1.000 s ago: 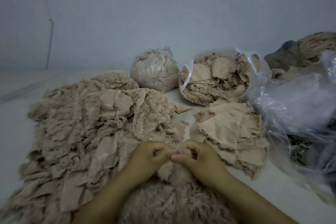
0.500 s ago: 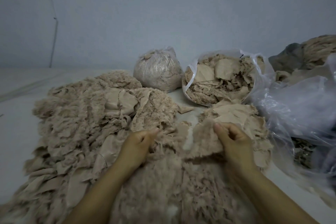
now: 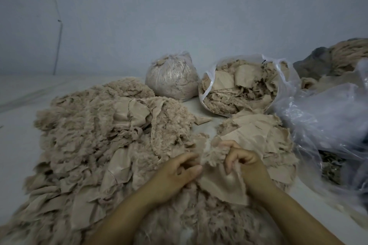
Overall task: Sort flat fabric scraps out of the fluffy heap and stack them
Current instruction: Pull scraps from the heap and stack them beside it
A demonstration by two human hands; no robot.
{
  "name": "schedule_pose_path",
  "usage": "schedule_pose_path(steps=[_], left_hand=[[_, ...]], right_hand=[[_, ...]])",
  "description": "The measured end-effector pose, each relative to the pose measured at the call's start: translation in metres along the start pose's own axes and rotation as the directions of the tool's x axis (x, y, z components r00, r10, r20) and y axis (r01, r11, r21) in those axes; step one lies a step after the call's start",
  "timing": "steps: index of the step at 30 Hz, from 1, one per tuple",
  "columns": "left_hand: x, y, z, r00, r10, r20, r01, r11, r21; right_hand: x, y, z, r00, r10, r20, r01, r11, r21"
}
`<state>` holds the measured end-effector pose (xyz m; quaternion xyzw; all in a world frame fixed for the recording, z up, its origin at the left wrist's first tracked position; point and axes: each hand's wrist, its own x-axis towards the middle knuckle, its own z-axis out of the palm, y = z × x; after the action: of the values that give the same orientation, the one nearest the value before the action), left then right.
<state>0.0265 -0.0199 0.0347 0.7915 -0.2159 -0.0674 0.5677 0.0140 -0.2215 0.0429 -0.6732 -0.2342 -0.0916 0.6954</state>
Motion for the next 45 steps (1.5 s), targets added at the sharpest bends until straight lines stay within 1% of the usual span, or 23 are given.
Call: schedule_pose_path(steps=[2,4,6,9,12,14,17,21,25,26,27,29,30,31,32,33,34,36,37,40,42,44,45], left_hand=[[-0.002,-0.001,0.003,1.000,0.012,0.004,-0.012,0.995,0.098],[-0.002,-0.001,0.005,0.997,0.044,0.056,-0.047,0.998,0.044],[-0.001,-0.001,0.007,0.998,0.059,-0.008,-0.059,0.998,-0.012],[-0.001,0.001,0.006,0.994,0.088,-0.067,-0.094,0.991,-0.090],[-0.003,0.002,0.007,0.991,0.118,-0.068,-0.122,0.991,-0.059],[-0.001,0.000,0.006,0.984,0.117,-0.133,-0.120,0.993,-0.020],[0.001,0.001,0.004,0.969,0.120,-0.216,-0.123,0.992,-0.002],[0.002,0.001,0.002,0.956,0.097,-0.277,-0.103,0.995,-0.005],[0.004,0.000,-0.004,0.914,0.028,-0.405,-0.080,0.990,-0.114],[0.005,-0.001,-0.006,0.901,0.005,-0.435,-0.076,0.987,-0.145],[0.005,-0.001,-0.007,0.895,-0.005,-0.446,-0.075,0.984,-0.161],[0.004,0.001,-0.004,0.906,0.008,-0.423,-0.089,0.981,-0.172],[0.004,0.002,-0.002,0.913,0.021,-0.408,-0.098,0.981,-0.168],[0.005,0.003,-0.001,0.915,0.031,-0.403,-0.105,0.981,-0.163],[0.006,0.004,0.001,0.913,0.034,-0.407,-0.109,0.980,-0.163],[0.007,0.004,0.001,0.908,0.031,-0.417,-0.115,0.978,-0.175],[0.008,0.003,0.001,0.902,0.025,-0.431,-0.119,0.974,-0.192],[0.009,0.002,0.001,0.890,0.018,-0.456,-0.135,0.965,-0.224],[0.008,0.002,0.001,0.885,0.025,-0.465,-0.150,0.960,-0.235],[0.004,0.001,-0.003,0.909,0.098,-0.404,-0.196,0.958,-0.210],[0.002,-0.002,-0.008,0.954,0.144,-0.264,-0.165,0.984,-0.062],[0.001,-0.006,-0.010,0.976,0.137,-0.172,-0.124,0.989,0.087],[0.002,-0.008,-0.011,0.976,0.139,-0.170,-0.115,0.983,0.142]], right_hand=[[0.000,-0.004,0.002,0.997,0.079,0.006,-0.079,0.996,0.049],[-0.002,-0.004,0.004,0.978,0.211,0.009,-0.210,0.968,0.139],[-0.002,-0.001,0.007,0.942,0.334,0.012,-0.326,0.912,0.250],[-0.001,0.001,0.012,0.906,0.421,-0.048,-0.378,0.853,0.360],[-0.003,0.001,0.019,0.914,0.385,-0.129,-0.352,0.909,0.223],[-0.002,0.002,0.022,0.913,0.346,-0.215,-0.316,0.935,0.160],[-0.003,0.002,0.022,0.892,0.316,-0.324,-0.312,0.948,0.065],[0.001,0.001,0.020,0.877,0.292,-0.382,-0.315,0.949,0.004],[0.032,-0.024,-0.021,0.806,0.071,-0.587,-0.179,0.975,-0.128],[0.042,-0.030,-0.036,0.795,0.024,-0.606,-0.217,0.944,-0.248],[0.050,-0.033,-0.050,0.803,-0.006,-0.596,-0.305,0.855,-0.420],[0.054,-0.038,-0.060,0.838,-0.033,-0.545,-0.442,0.547,-0.711],[0.051,-0.038,-0.055,0.856,-0.068,-0.512,-0.423,0.476,-0.771],[0.045,-0.038,-0.043,0.888,-0.088,-0.451,-0.352,0.502,-0.790],[0.036,-0.037,-0.024,0.934,-0.045,-0.354,-0.256,0.607,-0.752],[0.024,-0.037,0.001,0.975,0.087,-0.206,-0.205,0.720,-0.663],[0.012,-0.034,0.025,0.973,0.229,-0.035,-0.209,0.798,-0.565],[-0.007,-0.018,0.062,0.913,0.373,0.163,-0.231,0.805,-0.546],[-0.012,-0.010,0.073,0.917,0.344,0.201,-0.177,0.804,-0.567],[-0.009,0.002,0.075,0.957,0.254,0.141,-0.161,0.867,-0.472],[-0.003,-0.002,0.064,0.963,0.266,0.048,-0.249,0.941,-0.231],[-0.001,-0.004,0.053,0.943,0.333,-0.023,-0.332,0.943,0.040],[0.000,-0.005,0.051,0.936,0.351,-0.035,-0.347,0.934,0.081]])
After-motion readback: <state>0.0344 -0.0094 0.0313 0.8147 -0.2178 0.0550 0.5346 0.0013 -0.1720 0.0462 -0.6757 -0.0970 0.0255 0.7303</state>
